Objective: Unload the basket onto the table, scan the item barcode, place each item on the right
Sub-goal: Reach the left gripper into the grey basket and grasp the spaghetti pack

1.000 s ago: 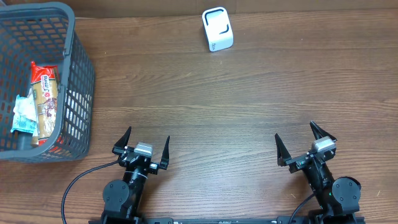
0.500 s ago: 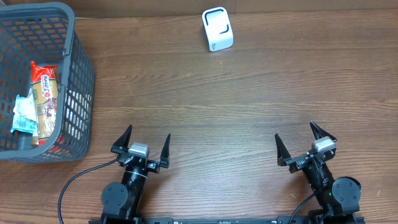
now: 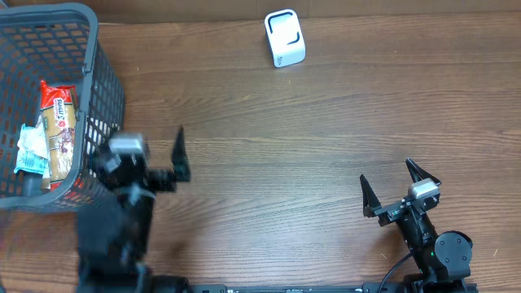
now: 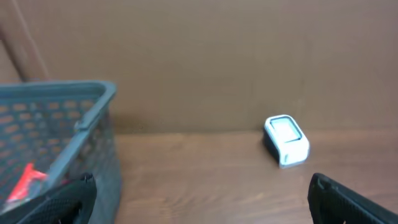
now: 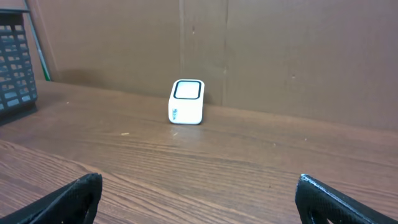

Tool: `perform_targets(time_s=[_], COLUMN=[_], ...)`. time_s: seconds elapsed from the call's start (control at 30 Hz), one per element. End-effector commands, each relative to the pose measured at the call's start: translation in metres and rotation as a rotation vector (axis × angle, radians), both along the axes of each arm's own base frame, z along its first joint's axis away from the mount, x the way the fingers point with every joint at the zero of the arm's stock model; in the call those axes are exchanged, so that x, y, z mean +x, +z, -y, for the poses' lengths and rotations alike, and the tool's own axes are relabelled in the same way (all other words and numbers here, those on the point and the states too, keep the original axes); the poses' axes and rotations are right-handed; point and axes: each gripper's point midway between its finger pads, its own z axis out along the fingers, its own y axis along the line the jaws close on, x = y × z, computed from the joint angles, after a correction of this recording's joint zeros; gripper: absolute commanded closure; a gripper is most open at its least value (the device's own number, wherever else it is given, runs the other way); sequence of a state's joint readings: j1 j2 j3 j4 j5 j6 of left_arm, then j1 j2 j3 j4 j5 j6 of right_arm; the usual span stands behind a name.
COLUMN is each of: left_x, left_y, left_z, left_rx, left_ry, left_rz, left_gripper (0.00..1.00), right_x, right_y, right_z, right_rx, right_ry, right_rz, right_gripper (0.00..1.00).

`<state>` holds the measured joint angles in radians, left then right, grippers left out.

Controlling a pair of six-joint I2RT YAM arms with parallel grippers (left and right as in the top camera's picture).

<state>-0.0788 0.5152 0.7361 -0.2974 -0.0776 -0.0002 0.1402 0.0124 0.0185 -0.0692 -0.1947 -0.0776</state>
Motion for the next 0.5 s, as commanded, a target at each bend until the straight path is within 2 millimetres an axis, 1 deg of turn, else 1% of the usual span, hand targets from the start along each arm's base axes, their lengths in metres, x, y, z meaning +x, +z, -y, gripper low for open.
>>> perform_targets(time_s=[0.0,0.07,0.1,0.17,0.23,0.27,0.3,0.37,0.4,0.43,0.47], left_x=[0.029,0.040,0.047,0.057,0.067,0.071,0.075,0.081,0.083,0.085,0.084], left_y=[0.067,0.090,0.106,0.132,0.151,0.157,0.163,0.162,0.156,0.147,0.137], left_z=[-0.014,-0.010,-0.010,-0.013,-0.024,-0.032,-0.044,-0.072,-0.091,-0.111,-0.127], left_rx=[-0.063,-0.076,-0.082,-0.111,-0.151,-0.169,-0.191,-0.244,-0.295,-0.357,-0.399], left_ry=[0.051,-0.006,-0.048,-0.117,-0.161,-0.172,-0.177,-0.148,-0.102,-0.045,0.002], left_rz=[-0.082,-0.130,-0.150,-0.172,-0.181,-0.184,-0.187,-0.208,-0.228,-0.252,-0.279], left_gripper=[0.00,0.00,0.00,0.00,0.00,0.00,0.00,0.00,0.00,0.00,0.01], right_x=[0.000,0.000,0.000,0.000,0.000,0.000,0.000,0.000,0.000,0.000,0.000], right_y=[-0.002,-0.002,-0.002,-0.002,-0.002,-0.002,-0.002,-0.002,-0.002,-0.002,-0.002], right_z=[-0.002,-0.002,-0.002,-0.002,-0.002,-0.002,-0.002,-0.002,-0.002,-0.002,-0.002], right_rx=[0.003,0.003,0.003,0.003,0.003,0.003,0.003,0.003,0.003,0.003,0.003], right_ry=[0.008,0.008,0.008,0.008,0.008,0.008,0.008,0.008,0.008,0.008,0.008], right_rz=[0.003,0.003,0.003,0.003,0.003,0.003,0.003,0.003,0.003,0.003,0.003], right_gripper=[0.00,0.00,0.00,0.00,0.00,0.00,0.00,0.00,0.00,0.00,0.00])
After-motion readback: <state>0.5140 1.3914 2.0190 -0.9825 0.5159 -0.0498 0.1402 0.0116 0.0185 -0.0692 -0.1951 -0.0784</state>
